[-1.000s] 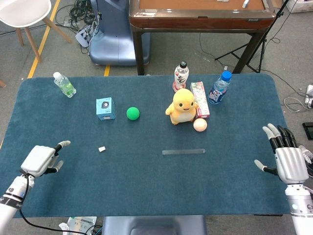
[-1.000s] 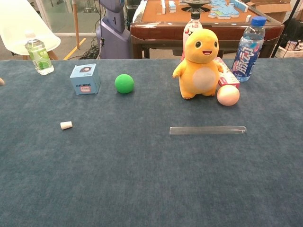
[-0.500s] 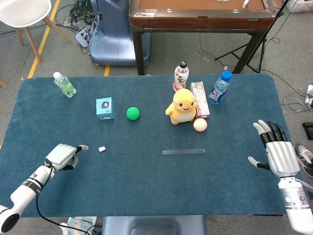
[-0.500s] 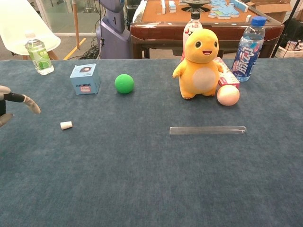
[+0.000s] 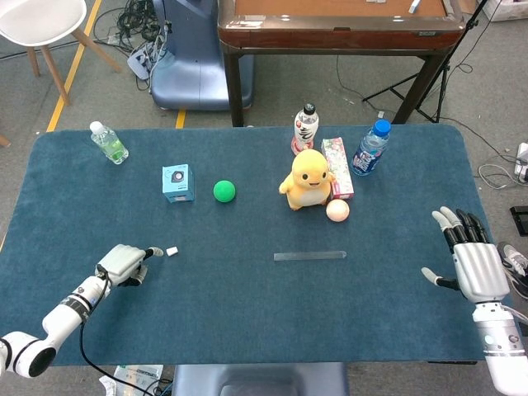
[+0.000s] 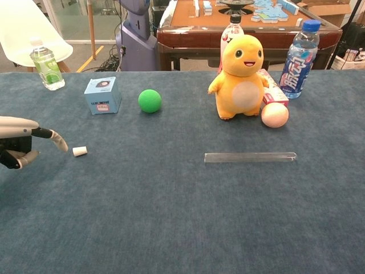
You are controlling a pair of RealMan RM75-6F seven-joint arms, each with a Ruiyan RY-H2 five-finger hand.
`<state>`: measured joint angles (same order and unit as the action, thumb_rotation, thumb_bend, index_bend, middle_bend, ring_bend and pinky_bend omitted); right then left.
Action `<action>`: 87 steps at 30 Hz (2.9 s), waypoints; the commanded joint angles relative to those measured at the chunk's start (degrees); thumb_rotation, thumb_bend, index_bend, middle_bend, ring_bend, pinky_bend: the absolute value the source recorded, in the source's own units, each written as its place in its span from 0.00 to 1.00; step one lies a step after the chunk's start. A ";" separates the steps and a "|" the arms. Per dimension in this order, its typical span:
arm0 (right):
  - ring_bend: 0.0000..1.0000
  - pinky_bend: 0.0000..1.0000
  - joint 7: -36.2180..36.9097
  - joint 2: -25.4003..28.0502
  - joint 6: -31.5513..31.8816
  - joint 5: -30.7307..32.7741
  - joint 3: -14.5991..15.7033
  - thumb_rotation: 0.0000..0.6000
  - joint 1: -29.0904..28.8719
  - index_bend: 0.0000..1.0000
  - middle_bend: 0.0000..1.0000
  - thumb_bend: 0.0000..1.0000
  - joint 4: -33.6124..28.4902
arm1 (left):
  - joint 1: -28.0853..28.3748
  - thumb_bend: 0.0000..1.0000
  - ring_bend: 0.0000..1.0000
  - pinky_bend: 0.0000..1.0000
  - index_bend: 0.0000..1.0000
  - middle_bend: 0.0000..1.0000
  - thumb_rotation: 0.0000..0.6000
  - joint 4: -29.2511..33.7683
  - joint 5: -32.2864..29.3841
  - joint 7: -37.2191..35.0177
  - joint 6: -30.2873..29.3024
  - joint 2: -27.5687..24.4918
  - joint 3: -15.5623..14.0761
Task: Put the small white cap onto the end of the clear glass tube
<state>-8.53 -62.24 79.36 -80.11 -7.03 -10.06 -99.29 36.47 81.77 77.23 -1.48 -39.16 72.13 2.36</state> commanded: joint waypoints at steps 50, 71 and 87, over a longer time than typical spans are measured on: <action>0.00 0.00 3.74 -1.05 1.88 0.03 0.59 1.00 1.73 0.00 0.10 0.00 3.70 | 3.96 0.66 1.00 1.00 0.21 1.00 1.00 3.81 -6.54 5.04 -2.45 -1.16 0.87; 0.00 0.00 4.08 -1.46 2.26 -0.41 0.70 1.00 2.01 0.00 0.10 0.00 3.78 | 5.13 0.26 1.00 1.00 0.47 1.00 1.00 -12.54 3.58 3.39 -12.52 12.97 2.37; 0.00 0.00 4.88 -1.57 1.94 -0.08 0.77 1.00 2.26 0.00 0.10 0.00 4.60 | 6.87 0.26 1.00 1.00 0.46 1.00 1.00 -17.03 -0.60 7.23 -8.12 16.67 3.00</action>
<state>-3.65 -63.80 81.30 -80.20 -6.25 -7.79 -94.69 43.28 64.86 76.82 5.62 -47.49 88.74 5.41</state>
